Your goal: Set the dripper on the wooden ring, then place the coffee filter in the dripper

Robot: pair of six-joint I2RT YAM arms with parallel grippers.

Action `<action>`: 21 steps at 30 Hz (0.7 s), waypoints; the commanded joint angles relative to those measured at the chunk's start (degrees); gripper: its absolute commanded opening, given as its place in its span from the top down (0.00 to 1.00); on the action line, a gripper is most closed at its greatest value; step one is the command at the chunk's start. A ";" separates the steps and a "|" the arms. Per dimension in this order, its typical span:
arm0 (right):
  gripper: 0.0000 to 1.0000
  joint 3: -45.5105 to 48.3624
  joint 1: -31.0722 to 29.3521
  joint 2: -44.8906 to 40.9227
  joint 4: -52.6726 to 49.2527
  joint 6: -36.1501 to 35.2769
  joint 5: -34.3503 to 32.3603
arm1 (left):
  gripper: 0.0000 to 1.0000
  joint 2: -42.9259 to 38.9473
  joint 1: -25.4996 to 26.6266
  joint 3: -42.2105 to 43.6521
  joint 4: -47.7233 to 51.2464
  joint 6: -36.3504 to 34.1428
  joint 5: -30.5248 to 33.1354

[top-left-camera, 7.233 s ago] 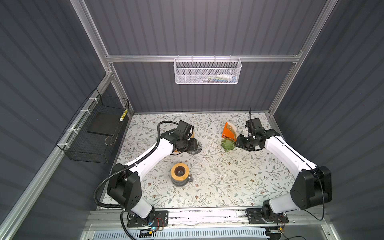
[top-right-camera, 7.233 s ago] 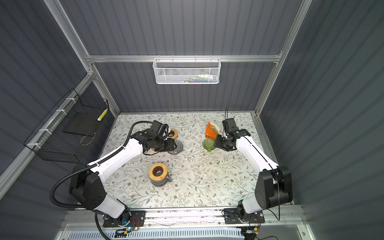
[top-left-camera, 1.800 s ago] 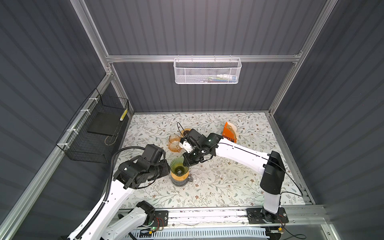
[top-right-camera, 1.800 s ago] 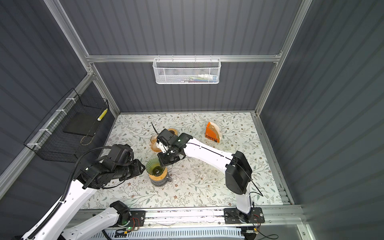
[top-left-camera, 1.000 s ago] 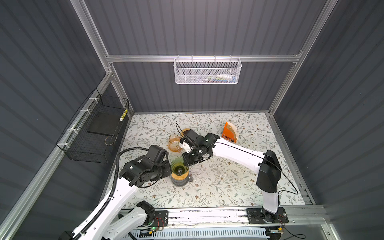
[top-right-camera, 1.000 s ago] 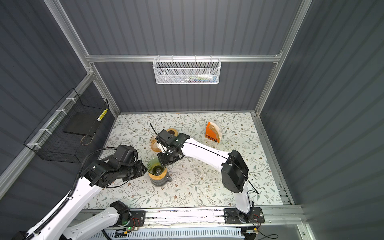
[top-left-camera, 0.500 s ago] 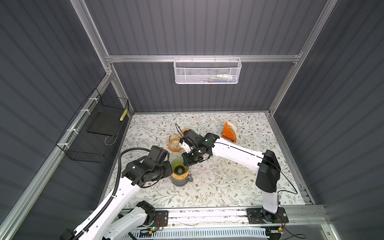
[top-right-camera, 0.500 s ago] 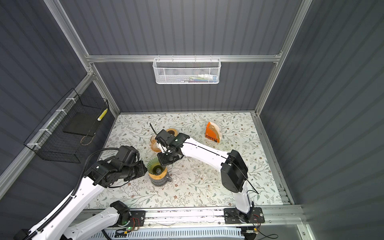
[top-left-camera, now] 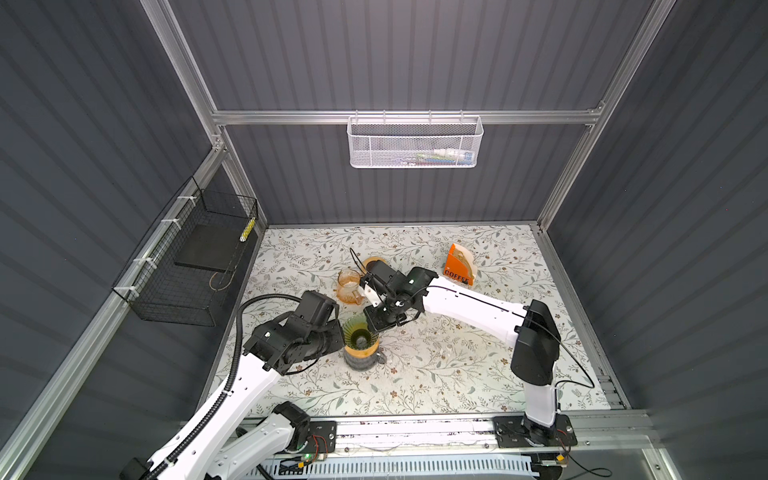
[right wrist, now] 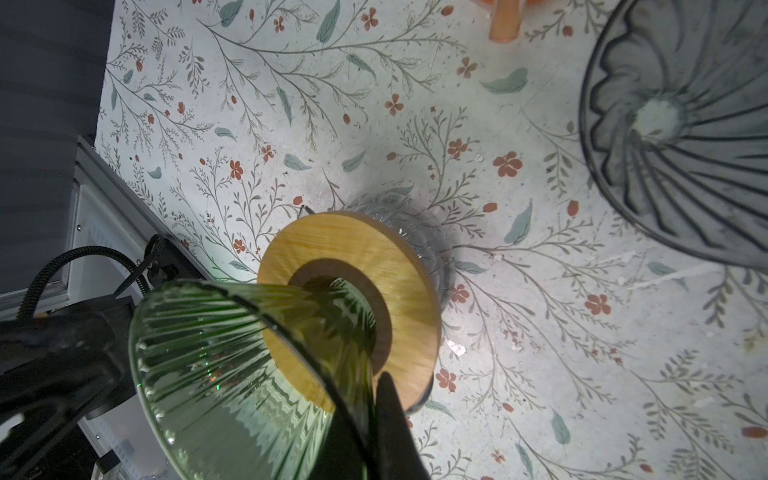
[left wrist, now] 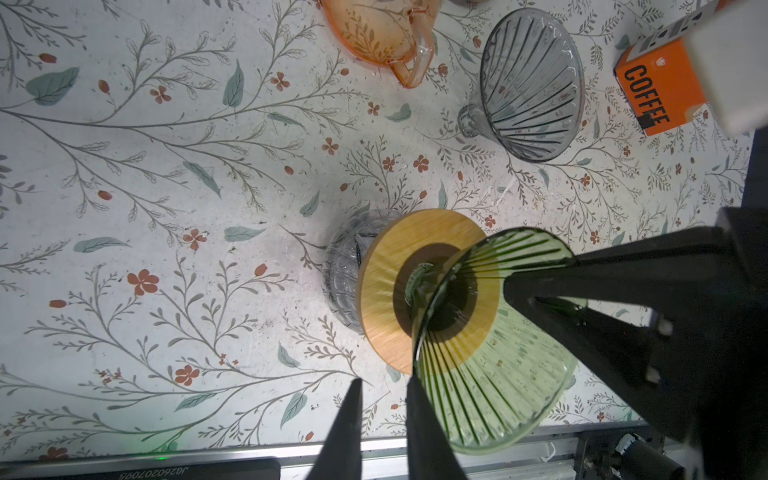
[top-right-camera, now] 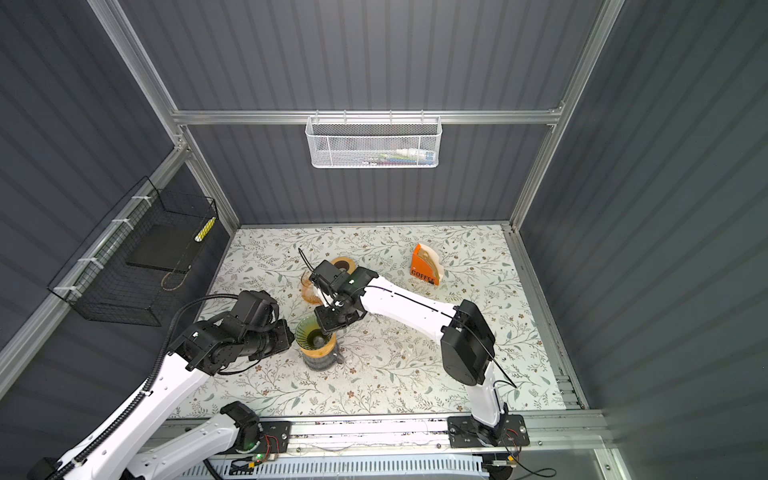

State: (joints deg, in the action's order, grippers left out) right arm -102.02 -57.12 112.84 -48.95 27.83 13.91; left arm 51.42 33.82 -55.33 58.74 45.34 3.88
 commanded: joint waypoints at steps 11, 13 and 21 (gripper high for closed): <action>1.00 -2.66 -0.35 2.28 -2.57 -0.84 -0.90 | 0.88 3.40 -0.07 -0.82 -3.23 -1.47 1.72; 1.00 -2.84 -0.35 2.45 -2.80 -1.02 -0.90 | 0.89 3.77 -0.08 -0.73 -3.51 -1.56 1.80; 1.00 -3.28 -0.31 2.89 -3.17 -1.18 -0.91 | 0.97 4.78 -0.07 0.02 -3.64 -1.75 1.94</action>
State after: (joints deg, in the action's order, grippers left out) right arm -104.18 -57.14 114.24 -50.41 27.49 13.67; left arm 55.53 33.82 -55.33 54.57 44.10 4.69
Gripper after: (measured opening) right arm 0.076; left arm 0.068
